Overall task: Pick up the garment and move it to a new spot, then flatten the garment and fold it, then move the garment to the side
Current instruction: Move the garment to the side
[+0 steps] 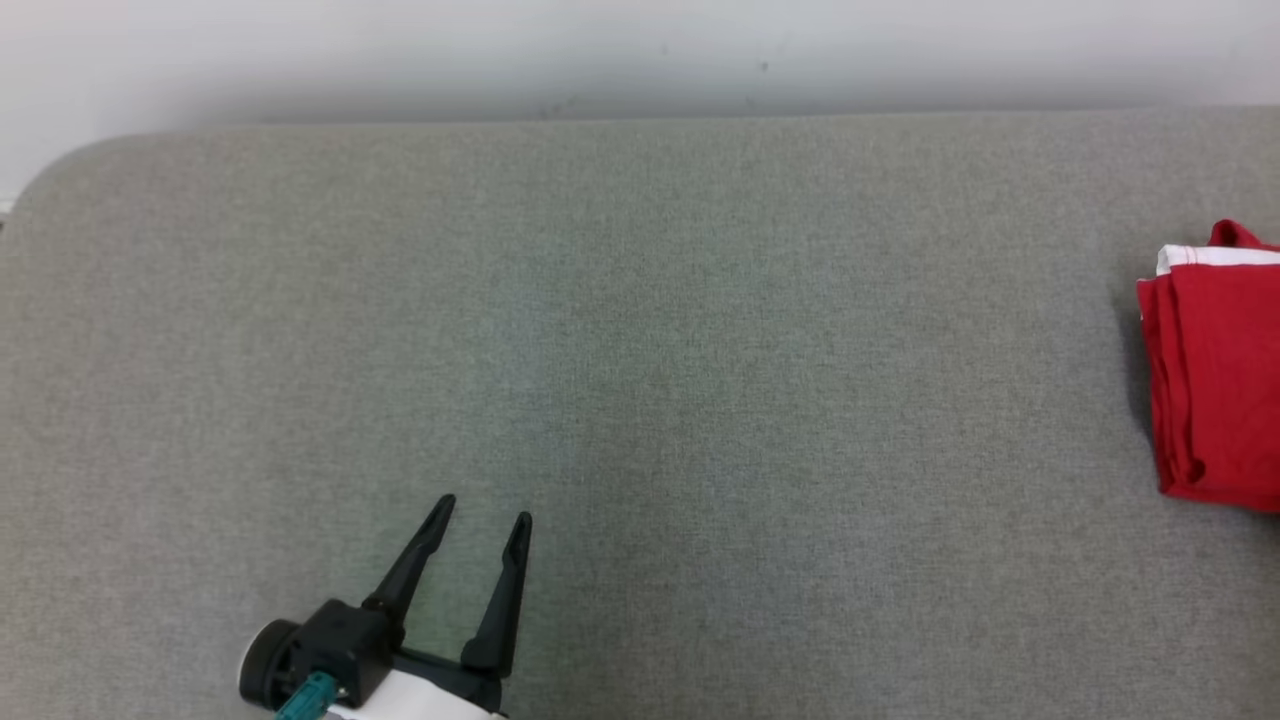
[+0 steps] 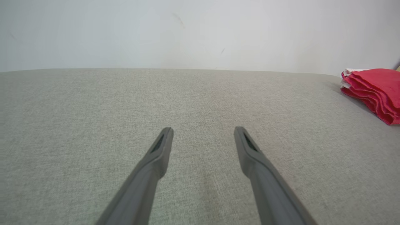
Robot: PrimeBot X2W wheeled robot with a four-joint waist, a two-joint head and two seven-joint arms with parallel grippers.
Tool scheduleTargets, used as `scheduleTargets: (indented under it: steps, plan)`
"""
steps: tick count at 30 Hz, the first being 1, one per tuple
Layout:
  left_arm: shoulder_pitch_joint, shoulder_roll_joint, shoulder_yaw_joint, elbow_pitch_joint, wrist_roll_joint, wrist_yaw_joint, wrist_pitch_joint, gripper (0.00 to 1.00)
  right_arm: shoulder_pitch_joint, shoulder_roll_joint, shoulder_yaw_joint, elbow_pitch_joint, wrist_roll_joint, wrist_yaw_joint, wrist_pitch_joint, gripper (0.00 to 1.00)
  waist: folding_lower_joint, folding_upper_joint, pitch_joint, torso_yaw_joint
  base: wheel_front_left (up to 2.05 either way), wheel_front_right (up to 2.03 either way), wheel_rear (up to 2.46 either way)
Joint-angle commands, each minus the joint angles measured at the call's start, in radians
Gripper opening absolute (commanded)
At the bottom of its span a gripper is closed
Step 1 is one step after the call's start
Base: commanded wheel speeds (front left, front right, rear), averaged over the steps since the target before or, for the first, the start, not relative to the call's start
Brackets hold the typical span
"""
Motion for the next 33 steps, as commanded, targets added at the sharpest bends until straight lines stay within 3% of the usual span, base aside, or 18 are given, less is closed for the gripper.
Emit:
scheduleTargets:
  steps: [1,10,19,25,33]
  plan:
    - [0.009,-0.005,0.006,0.005,-0.005,0.002,0.0,1.0,0.039,0.006,-0.004,-0.038,-0.02,0.0,-0.024,1.0,-0.0001,0.0,-0.025,0.004,0.0,0.0,0.0]
    - [0.073,-0.028,0.049,0.013,-0.023,0.035,0.0,1.0,0.242,0.041,-0.01,-0.272,-0.097,0.0,-0.14,1.0,-0.0001,0.0,-0.155,0.024,0.0,0.0,0.0]
    - [0.161,-0.033,0.126,0.001,-0.008,0.099,0.0,1.0,0.423,0.15,0.002,-0.433,-0.224,0.0,-0.288,1.0,-0.0001,0.0,-0.256,0.03,0.0,0.0,0.0]
    - [0.202,-0.031,0.162,-0.005,0.026,0.115,0.0,1.0,0.521,0.28,0.018,-0.446,-0.336,0.0,-0.364,1.0,-0.0001,0.0,-0.296,0.025,0.0,0.0,0.0]
    - [0.236,-0.037,0.184,0.015,0.03,0.121,0.0,1.0,0.612,0.352,0.12,-0.369,-0.388,0.0,-0.396,1.0,-0.0001,0.0,-0.327,0.022,0.0,0.0,0.0]
